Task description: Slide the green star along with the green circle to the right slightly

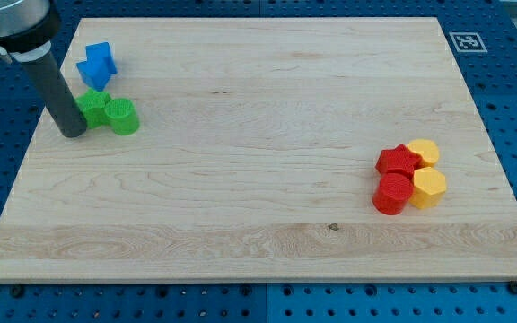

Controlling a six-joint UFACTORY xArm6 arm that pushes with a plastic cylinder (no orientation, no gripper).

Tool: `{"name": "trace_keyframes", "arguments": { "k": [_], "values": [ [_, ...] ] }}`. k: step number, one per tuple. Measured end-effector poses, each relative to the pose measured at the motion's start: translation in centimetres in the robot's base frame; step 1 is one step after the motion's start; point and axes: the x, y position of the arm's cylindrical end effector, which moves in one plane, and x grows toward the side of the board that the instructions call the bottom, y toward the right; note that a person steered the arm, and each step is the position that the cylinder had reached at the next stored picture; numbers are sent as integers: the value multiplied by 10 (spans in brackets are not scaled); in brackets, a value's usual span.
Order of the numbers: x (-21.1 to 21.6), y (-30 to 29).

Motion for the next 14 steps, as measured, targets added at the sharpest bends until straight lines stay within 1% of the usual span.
{"name": "trace_keyframes", "arguments": {
  "k": [1,2,4,5,6,7,8,11,12,14],
  "values": [
    [2,8],
    [3,-6],
    [-8,-42],
    [-39,-49],
    [-49,-49],
    [-49,-31],
    [-39,-31],
    [-35,14],
    [-33,15],
    [-4,15]
  ]
}}
